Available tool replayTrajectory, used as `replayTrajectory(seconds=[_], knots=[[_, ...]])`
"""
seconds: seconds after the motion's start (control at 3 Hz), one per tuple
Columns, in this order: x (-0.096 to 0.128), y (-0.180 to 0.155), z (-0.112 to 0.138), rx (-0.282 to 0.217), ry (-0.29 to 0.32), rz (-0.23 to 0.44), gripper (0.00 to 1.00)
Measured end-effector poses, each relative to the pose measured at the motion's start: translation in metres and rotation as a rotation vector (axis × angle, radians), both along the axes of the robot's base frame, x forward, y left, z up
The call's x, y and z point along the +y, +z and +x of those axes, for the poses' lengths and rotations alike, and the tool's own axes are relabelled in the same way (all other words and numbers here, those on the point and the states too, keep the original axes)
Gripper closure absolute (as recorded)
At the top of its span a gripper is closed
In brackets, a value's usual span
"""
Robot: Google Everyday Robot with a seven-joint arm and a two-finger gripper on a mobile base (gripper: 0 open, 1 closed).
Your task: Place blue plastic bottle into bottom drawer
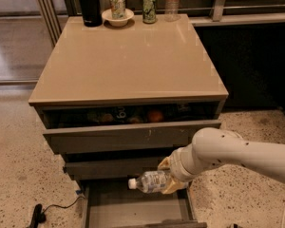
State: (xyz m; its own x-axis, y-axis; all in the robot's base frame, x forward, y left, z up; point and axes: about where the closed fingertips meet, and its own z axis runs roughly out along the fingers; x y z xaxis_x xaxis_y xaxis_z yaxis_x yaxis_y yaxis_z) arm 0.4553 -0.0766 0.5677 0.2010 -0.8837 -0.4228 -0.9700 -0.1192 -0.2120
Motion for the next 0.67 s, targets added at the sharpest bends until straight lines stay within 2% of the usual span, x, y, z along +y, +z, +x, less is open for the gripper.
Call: replayTrajectory(seconds=[0.33,0.67], knots=[[0.007,-0.016,0.003,-0.017,0.012,0.017,1.0],[0.037,-0.07,-0.003,-0.004,0.038,0.018,1.0]])
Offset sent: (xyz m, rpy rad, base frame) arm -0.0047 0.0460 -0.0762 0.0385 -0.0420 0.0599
